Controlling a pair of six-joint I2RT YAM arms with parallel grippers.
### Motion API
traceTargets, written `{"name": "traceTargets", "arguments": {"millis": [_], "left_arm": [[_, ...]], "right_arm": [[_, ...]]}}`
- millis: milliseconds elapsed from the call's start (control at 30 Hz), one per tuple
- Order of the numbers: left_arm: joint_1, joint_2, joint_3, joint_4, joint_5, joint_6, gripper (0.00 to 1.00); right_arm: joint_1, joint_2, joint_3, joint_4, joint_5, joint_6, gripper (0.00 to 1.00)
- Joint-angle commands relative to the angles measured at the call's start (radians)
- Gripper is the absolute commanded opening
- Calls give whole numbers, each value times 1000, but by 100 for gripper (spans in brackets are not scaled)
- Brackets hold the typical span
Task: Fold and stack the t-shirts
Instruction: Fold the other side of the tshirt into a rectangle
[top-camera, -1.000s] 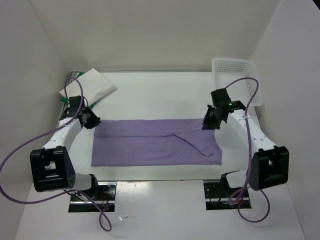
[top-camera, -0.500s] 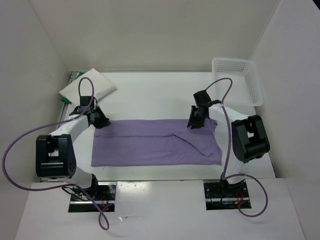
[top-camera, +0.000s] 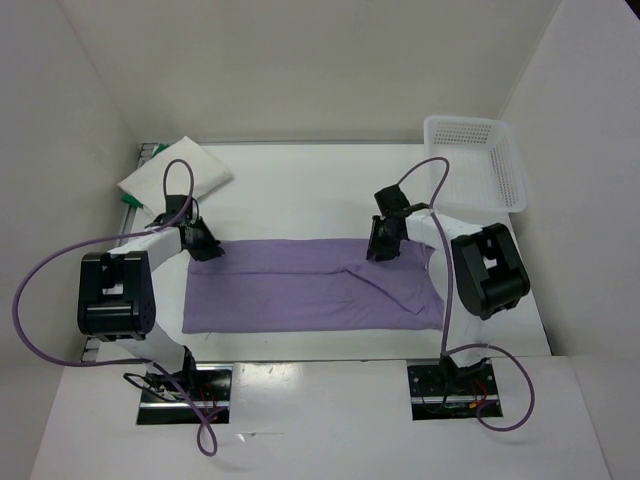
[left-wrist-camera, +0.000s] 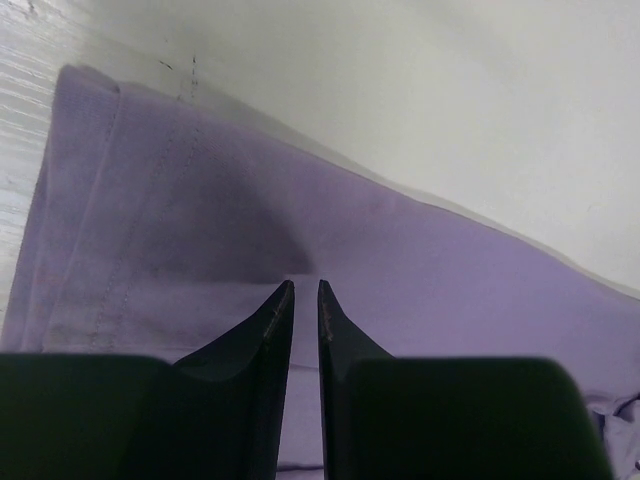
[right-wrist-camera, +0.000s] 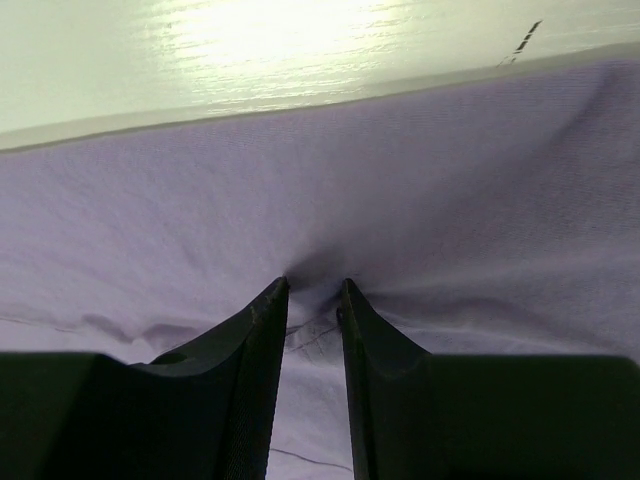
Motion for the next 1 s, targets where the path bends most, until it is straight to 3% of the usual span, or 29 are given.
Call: {"name": "traceTargets", "arguments": {"millis": [0,200,267,500,700,900,967], "left_arm": [[11,0,20,34,7,6,22],[11,0,20,34,7,6,22],[11,9,20,34,7,6,22],[11,9,20,43,7,6,22],[11,-11,20,43,16,-3,22],[11,-40,11,53,27,-12,22],[11,-52,11,53,27,-12,22]], "right_arm": [[15,-26,1,-3,20,-1,34],[25,-109,-32,-23,8,-1,46],[35,-123,-43,-36,8,-1,33],[35,-132,-117,-57,-54,-31,20],[123,-135,-86,-135,-100,-31,9],[233,-215,-95,-169,-184,59,9],[261,-242,-121,-160,-215,119,15]]}}
